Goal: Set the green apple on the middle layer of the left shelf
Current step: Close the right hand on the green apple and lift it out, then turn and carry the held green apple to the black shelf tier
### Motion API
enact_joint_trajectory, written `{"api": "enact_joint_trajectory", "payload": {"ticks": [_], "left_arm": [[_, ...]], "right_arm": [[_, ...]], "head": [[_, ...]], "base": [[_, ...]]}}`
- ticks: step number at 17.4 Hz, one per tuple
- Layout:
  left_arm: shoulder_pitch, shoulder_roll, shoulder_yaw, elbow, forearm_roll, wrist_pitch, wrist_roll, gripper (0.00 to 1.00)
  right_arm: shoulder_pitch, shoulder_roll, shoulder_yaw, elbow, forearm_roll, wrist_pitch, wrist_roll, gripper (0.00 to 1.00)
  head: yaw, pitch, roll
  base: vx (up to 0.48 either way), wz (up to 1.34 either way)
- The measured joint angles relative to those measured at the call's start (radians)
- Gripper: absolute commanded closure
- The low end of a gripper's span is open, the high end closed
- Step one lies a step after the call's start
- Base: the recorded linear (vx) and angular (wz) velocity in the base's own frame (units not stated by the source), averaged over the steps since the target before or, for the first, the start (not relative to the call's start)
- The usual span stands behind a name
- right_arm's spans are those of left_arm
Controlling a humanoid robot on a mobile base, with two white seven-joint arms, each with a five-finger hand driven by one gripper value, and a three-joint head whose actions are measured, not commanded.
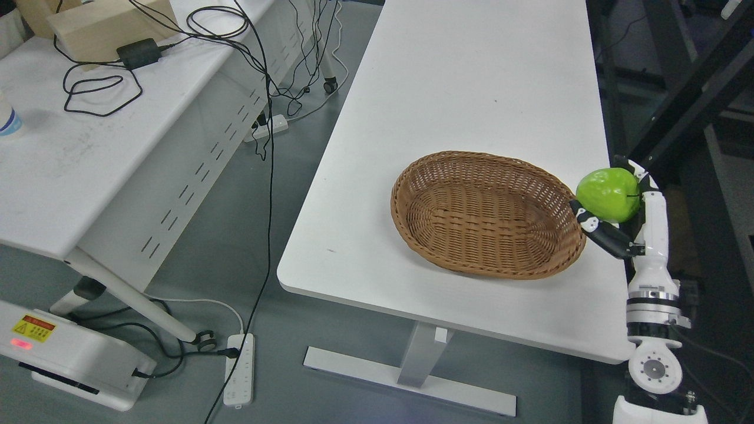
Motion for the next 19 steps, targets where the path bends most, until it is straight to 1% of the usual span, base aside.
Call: {"api": "enact_joint_trajectory", "payload": {"ticks": [8,13,19], "left_arm": [[0.0,0.0,0.0,0.0,0.0,0.0,0.0,0.0],[0.0,0.0,0.0,0.0,0.0,0.001,0.0,0.0],[0.0,0.0,0.0,0.0,0.0,0.001,0.001,0.0]], "right_arm": [[0.041,0.028,-0.004,-0.023,-0.002,-0.003,0.015,1.0],[0.063,0.038,0.023,-0.029,-0.002,0.0,0.024,1.0],[0.086,0.043,0.07,-0.033,-0.001,0.006,0.055,1.0]], "head": [[0.0,0.0,0.0],[0.0,0.0,0.0],[0.0,0.0,0.0]], "base": [[-0.122,-0.14],[-0.174,-0.37],[-0.246,-0.2]]}}
